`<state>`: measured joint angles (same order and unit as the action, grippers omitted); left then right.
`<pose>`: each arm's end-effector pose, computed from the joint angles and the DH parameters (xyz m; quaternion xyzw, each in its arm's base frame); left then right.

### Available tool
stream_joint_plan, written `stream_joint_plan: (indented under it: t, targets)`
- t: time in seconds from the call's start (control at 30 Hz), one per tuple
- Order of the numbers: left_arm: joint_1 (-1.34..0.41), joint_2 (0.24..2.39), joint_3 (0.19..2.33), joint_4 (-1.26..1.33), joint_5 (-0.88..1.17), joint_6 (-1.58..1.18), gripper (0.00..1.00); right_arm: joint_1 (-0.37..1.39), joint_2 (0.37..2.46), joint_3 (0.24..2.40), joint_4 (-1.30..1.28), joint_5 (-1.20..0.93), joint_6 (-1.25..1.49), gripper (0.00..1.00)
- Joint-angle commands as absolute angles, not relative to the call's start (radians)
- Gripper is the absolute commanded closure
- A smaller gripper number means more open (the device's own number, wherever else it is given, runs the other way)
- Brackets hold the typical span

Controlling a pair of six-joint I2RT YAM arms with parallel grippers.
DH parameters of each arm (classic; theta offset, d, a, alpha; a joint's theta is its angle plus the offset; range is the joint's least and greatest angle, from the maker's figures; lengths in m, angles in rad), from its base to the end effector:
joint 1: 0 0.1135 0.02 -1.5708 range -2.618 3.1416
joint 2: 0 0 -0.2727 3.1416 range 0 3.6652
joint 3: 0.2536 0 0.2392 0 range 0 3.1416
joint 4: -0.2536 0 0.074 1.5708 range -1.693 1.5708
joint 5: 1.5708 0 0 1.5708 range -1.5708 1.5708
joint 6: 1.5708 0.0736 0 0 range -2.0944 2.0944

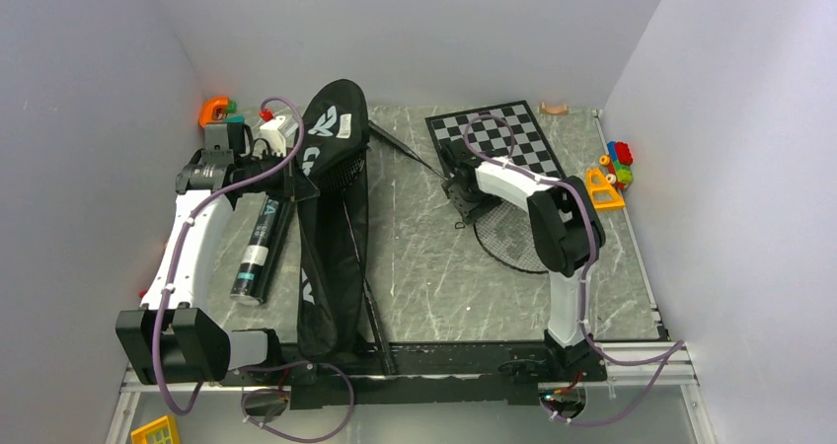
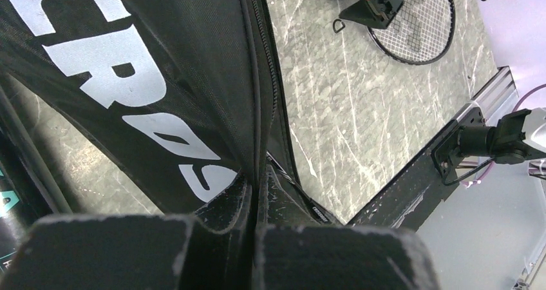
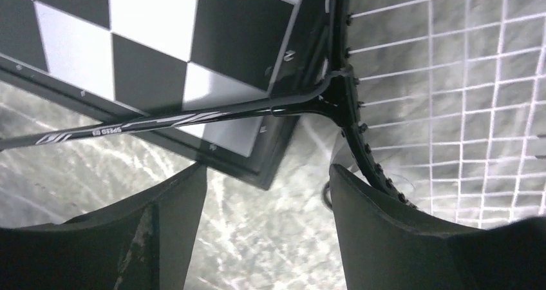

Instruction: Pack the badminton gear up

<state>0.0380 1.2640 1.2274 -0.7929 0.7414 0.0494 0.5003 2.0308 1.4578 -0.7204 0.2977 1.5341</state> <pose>0.2596 -0.0399 0.3303 0.1362 0.8680 -0.3226 0.3520 0.3681 0.1766 0.1439 0.5019 0.8413 0.0391 0.1968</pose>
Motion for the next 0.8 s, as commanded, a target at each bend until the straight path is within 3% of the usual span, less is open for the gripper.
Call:
stream_joint_plan:
  t: [0.0,0.3,0.77]
  targets:
    - [0.043,1.260,1.227,-0.748,0.806,0.070,1.00,0.479,1.986,1.363,-0.758,0.372,1.455,0.27]
    - [0.042,1.275,1.238,-0.744,0.819,0.051,1.00,0.480,1.950,1.463,-0.772,0.374,1.448,0.15]
    - [0.042,1.277,1.254,-0.760,0.828,0.050,1.00,0.505,2.105,1.673,-0.774,0.291,1.517,0.16]
